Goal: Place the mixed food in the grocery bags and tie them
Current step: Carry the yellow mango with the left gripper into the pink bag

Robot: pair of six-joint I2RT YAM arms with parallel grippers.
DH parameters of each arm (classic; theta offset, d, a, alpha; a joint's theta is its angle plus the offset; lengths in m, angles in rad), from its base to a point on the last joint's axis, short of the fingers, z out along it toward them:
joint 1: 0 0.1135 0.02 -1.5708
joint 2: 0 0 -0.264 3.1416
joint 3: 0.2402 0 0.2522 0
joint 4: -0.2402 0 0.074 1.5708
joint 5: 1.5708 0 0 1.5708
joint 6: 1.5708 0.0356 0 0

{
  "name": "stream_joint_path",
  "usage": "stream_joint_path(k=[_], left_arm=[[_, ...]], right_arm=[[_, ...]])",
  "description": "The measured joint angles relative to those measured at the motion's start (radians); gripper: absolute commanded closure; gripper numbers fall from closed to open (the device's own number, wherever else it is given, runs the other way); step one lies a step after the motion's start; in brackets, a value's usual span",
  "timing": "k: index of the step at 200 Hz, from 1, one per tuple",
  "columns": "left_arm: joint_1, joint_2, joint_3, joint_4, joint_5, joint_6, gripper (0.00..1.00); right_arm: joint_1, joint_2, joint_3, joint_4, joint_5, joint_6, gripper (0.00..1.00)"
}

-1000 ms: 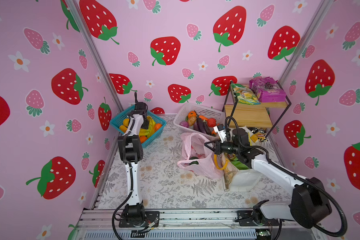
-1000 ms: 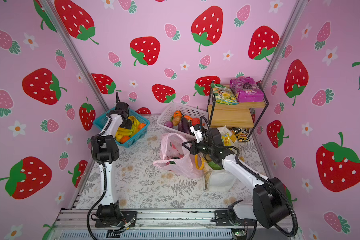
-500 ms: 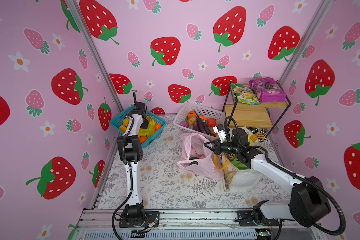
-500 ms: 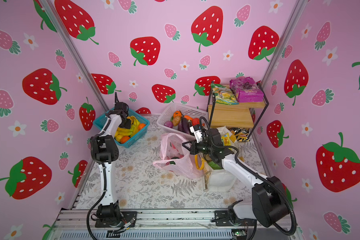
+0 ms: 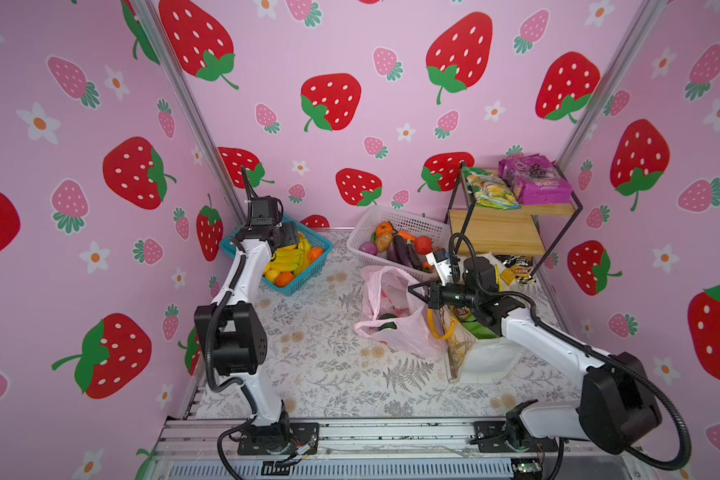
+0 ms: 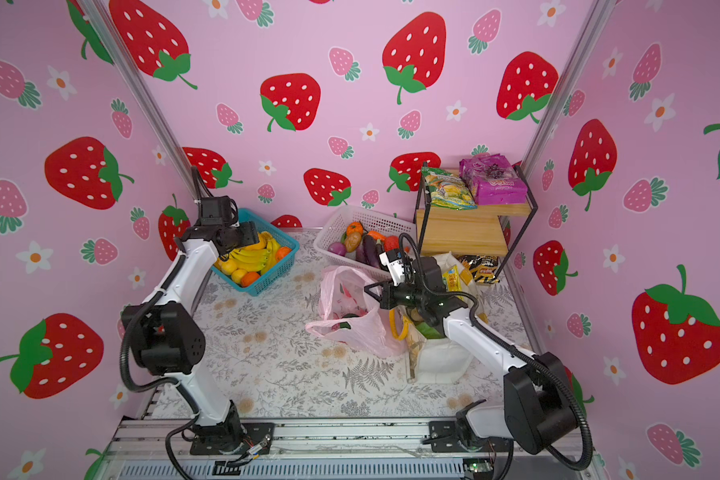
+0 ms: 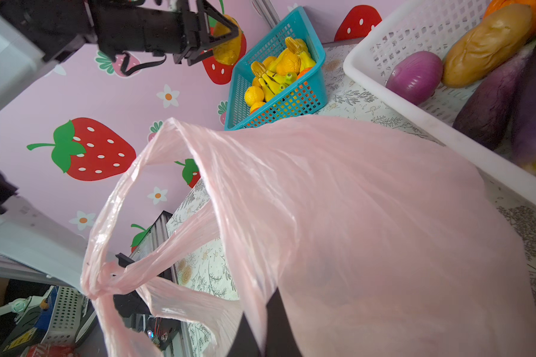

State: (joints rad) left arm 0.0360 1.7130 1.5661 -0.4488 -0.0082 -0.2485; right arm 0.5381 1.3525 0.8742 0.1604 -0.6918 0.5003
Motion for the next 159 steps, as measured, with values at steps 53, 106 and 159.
stream_joint_path(k=[53,106,159], left_arm=[[-0.254,-0.419,-0.638,0.266,0.080,-0.235,0.46],[-0.489,-0.595,-0.950,0.317,0.112,-0.404,0.45],[-0.587,-0.455,-0.942,0.508,0.293,-0.500,0.45]], right_arm=[[-0.006,0.000,-0.006,0.011,-0.002,0.002,1.00],[-0.006,0.000,-0.010,0.019,-0.006,0.007,1.00],[-0.006,0.000,-0.010,0.019,-0.014,0.015,1.00]])
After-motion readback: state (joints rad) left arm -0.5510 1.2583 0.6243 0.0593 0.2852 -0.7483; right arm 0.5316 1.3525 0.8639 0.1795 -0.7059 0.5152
